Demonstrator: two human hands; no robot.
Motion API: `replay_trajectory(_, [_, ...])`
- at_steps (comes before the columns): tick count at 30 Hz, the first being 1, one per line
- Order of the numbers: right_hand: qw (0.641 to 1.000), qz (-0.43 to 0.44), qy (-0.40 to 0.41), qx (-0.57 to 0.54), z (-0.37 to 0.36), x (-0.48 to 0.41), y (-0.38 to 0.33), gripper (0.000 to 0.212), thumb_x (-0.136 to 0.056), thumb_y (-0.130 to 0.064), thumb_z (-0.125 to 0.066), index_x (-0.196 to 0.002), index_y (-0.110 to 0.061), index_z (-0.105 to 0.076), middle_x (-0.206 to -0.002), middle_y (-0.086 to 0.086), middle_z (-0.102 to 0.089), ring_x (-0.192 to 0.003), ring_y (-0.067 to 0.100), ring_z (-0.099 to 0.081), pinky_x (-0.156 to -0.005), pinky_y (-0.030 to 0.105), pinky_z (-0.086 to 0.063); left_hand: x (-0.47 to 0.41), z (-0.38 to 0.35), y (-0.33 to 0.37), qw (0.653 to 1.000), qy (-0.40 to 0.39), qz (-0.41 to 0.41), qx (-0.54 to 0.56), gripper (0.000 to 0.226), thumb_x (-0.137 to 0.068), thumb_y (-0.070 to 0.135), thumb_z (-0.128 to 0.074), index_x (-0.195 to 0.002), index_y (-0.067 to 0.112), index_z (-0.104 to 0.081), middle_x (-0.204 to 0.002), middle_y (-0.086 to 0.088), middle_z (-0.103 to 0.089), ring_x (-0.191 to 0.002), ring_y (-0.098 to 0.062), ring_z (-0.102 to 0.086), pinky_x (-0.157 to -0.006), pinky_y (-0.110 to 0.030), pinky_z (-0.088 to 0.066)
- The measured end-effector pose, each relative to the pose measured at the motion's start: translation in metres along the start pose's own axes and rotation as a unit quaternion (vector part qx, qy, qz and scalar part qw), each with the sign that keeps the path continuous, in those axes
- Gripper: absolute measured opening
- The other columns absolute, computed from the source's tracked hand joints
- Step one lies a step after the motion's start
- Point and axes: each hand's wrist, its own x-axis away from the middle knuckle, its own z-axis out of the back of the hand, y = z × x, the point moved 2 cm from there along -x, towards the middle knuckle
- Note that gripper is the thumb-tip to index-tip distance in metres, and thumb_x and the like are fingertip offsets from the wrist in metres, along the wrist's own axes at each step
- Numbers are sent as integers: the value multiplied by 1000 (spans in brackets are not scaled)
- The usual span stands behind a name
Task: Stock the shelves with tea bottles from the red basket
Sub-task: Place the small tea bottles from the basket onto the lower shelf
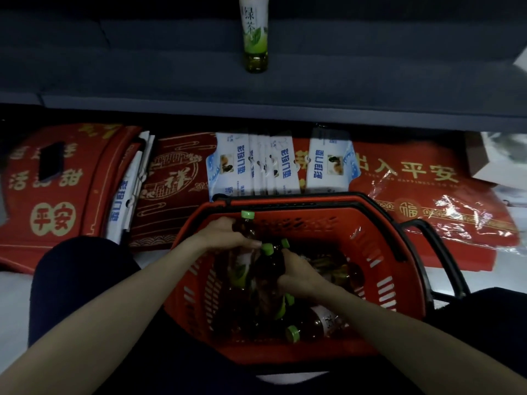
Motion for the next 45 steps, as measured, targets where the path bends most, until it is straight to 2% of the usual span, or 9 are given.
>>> replay_trajectory(4, [993, 26, 35, -110, 34, 18, -12, 47, -72, -32, -84, -115, -28, -66, -105, 0, -76, -101, 18, -74, -88, 42, -62, 21, 10, 29, 996, 43, -32, 72, 39, -59, 63, -90, -80, 32, -77, -93, 14, -78, -101, -12, -71, -95, -34, -53])
replay_trajectory(9, [973, 65, 72, -208, 78, 48, -41, 42, -91, -6, -76, -130, -17, -64, -113, 1, -75, -109, 12, -69, -85, 18, -55, 44, 20, 62, 981, 99, -43, 163, 60, -53, 61, -95, -104, 35, -77, -106, 10, -79, -105, -13, -71, -84, -46, -65])
replay_trajectory(16, [945, 83, 100, -300, 111, 64, -62, 54, -93, -13, -76, -143, -20, -55, -121, -3, -74, -117, 16, -69, -93, 50, -61, 71, 26, 94, 966, 152, -92, 189, 42, -64, 46, -98, -98, 32, -76, -95, 13, -80, -96, -5, -74, -76, -37, -67])
replay_trajectory(21, [937, 102, 140, -304, 118, 68, -72, 56, -91, -13, -79, -142, -15, -55, -120, -4, -75, -114, 10, -69, -98, 40, -59, 77, 26, 107, 965, 173, -116, 157, 54, -58, 53, -98, -101, 29, -77, -92, 17, -80, -90, 2, -74, -88, -36, -63])
replay_trajectory(26, [927, 130, 175, -305, 132, 71, -78, 40, -92, -5, -76, -127, -14, -61, -109, -4, -76, -100, 4, -73, -76, 13, -55, 76, 28, 128, 958, 204, -159, 127, 48, -58, 55, -97, -92, 26, -79, -81, 19, -78, -71, 5, -72, -72, -29, -58])
replay_trajectory(31, [912, 169, 215, -305, 161, 74, -96, 50, -91, -7, -77, -135, -15, -56, -115, -1, -76, -106, 10, -73, -91, 21, -58, 80, 58, 164, 949, 227, -192, 104, 47, -59, 58, -96, -92, 28, -78, -84, 16, -80, -72, 1, -73, -72, -27, -58])
replay_trajectory(35, [902, 199, 242, -296, 193, 72, -122, 41, -92, -10, -77, -130, -16, -62, -112, 0, -77, -105, 16, -75, -88, 28, -61, 79, 89, 193, 940, 244, -217, 98, 48, -60, 62, -95, -90, 28, -78, -78, 13, -79, -63, -1, -71, -64, -31, -58])
replay_trajectory(40, [893, 242, 274, -261, 242, 62, -161, 30, -94, -12, -76, -114, -31, -65, -97, -6, -78, -88, 10, -74, -67, 22, -58, 74, 131, 233, 918, 303, -244, 80, 54, -57, 66, -93, -90, 27, -76, -84, 14, -78, -79, 0, -73, -80, -32, -62])
replay_trajectory(45, [879, 272, 303, -250, 283, 47, -194, 30, -93, -11, -75, -121, -22, -67, -97, -2, -79, -91, 12, -76, -75, 27, -62, 54, 166, 264, 901, 335, -260, 91, 62, -56, 68, -92, -101, 30, -72, -95, 13, -77, -88, -2, -72, -84, -30, -61])
